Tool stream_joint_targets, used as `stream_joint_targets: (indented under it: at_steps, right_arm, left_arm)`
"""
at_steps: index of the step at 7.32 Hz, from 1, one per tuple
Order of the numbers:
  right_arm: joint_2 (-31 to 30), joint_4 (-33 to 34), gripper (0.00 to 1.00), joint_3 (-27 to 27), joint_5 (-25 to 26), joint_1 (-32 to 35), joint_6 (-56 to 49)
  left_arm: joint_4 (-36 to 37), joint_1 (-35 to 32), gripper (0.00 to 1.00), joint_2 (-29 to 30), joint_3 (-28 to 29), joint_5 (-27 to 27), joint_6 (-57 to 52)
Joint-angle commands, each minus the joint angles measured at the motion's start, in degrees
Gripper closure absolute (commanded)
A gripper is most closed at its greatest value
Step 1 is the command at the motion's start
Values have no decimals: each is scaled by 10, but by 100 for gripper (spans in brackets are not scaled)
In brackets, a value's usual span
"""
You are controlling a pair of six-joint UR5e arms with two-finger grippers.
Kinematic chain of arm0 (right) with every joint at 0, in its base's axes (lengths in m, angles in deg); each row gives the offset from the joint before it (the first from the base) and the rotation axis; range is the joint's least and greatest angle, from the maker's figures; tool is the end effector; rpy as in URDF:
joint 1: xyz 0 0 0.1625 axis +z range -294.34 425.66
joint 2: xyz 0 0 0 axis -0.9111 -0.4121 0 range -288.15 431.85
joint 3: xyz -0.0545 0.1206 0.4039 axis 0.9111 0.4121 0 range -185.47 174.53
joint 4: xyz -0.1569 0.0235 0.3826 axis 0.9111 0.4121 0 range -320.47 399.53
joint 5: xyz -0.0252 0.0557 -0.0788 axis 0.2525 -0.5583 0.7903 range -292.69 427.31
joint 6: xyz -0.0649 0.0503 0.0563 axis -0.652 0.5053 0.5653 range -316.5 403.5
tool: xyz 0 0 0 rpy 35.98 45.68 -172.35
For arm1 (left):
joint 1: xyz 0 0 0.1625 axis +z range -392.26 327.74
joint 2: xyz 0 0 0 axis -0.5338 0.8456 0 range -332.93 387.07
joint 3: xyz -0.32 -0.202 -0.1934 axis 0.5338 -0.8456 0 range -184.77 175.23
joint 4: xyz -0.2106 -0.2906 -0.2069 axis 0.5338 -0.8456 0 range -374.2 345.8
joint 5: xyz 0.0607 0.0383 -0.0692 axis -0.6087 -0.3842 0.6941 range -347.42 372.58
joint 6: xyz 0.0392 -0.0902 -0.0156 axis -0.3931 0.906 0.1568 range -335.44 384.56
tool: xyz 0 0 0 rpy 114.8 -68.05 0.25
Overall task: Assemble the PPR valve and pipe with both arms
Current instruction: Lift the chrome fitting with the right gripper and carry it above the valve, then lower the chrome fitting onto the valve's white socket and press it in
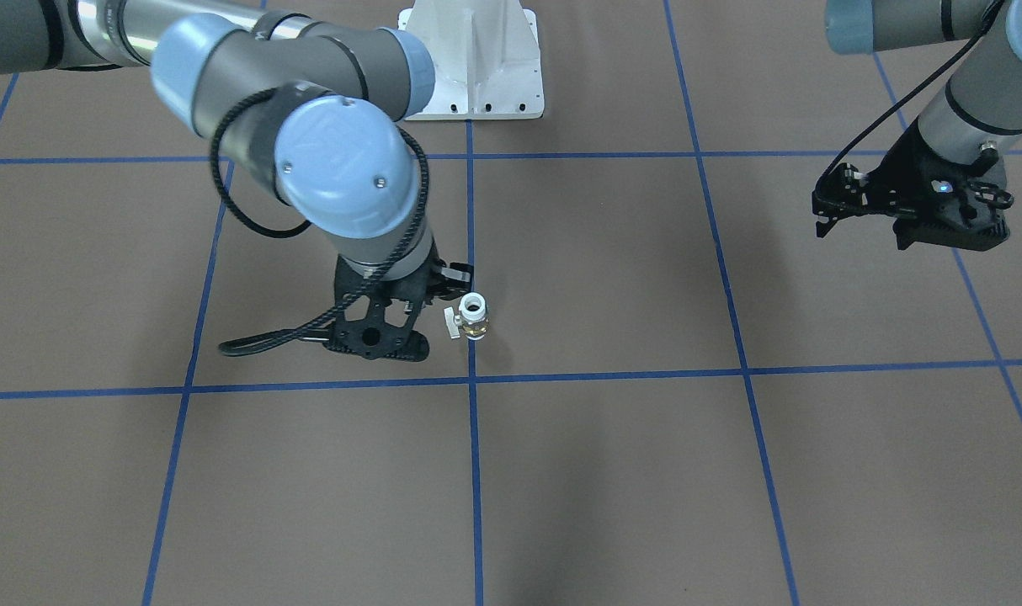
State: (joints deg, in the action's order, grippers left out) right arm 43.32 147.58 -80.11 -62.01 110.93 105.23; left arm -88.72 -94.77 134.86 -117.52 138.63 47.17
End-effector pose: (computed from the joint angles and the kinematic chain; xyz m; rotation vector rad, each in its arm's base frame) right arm -0.4917 -0.5960 0.1040 -0.2569 -0.7785 0.1119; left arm 0.1887 -0.5244 0.3429 0.1210 0.7407 0.2187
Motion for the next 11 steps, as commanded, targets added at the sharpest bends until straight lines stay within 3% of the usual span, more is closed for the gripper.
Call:
stream_joint_targets:
  at_steps: [1,4,11]
  right_arm:
    - [24,-28,100,51,20,-39,66]
    - [21,-80,100,67,26,-46,74]
    - [7,-88,100,67,26,-43,68]
  left_arm:
    - [-3,-1,0,-2,1,0,0]
    - [-4,1,0,-1,-2,0,0]
    - [-3,2,0,0,-3,0,1]
